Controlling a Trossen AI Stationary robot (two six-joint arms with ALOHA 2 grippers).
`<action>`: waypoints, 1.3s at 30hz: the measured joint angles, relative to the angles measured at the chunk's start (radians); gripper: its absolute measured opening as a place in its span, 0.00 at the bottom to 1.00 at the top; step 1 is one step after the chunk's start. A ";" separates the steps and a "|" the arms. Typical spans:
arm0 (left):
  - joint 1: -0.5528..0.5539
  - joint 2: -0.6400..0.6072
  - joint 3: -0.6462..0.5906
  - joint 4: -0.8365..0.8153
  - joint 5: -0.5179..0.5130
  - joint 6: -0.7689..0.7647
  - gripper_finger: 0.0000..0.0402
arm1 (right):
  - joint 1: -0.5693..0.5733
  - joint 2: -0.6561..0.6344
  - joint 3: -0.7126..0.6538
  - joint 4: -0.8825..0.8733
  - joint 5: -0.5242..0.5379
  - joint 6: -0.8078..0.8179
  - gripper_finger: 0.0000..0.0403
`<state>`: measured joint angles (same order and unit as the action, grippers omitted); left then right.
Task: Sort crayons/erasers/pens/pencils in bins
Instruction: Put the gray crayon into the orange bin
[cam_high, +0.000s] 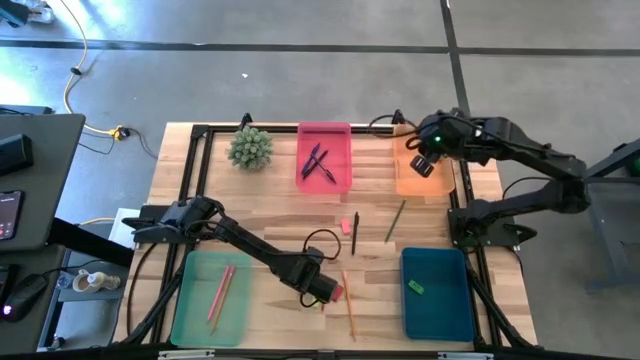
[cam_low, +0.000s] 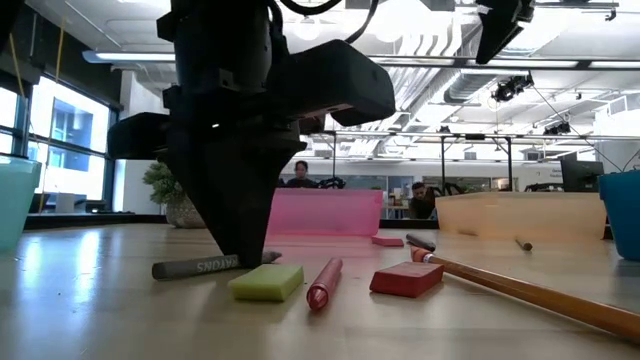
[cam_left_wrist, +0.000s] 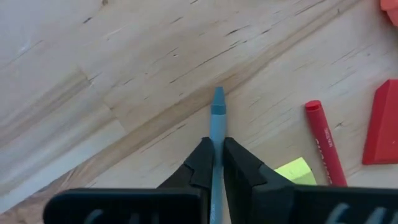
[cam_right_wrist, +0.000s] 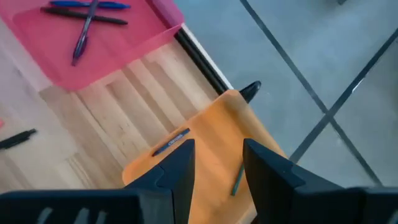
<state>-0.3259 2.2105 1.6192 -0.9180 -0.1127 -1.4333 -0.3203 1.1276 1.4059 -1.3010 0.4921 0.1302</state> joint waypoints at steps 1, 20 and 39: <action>0.000 0.000 0.000 0.000 0.000 0.004 0.01 | -0.010 -0.009 0.000 0.000 -0.007 0.000 0.31; 0.034 -0.027 -0.008 0.044 0.052 0.046 0.02 | -0.066 -0.114 -0.208 -0.054 -0.444 0.075 0.31; 0.178 -0.056 -0.004 0.113 0.140 0.309 0.02 | -0.065 -0.302 -0.437 0.048 -0.604 0.154 0.31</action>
<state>-0.1478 2.1540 1.6150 -0.8049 0.0275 -1.1241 -0.3853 0.8259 0.9689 -1.2526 -0.1122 0.2842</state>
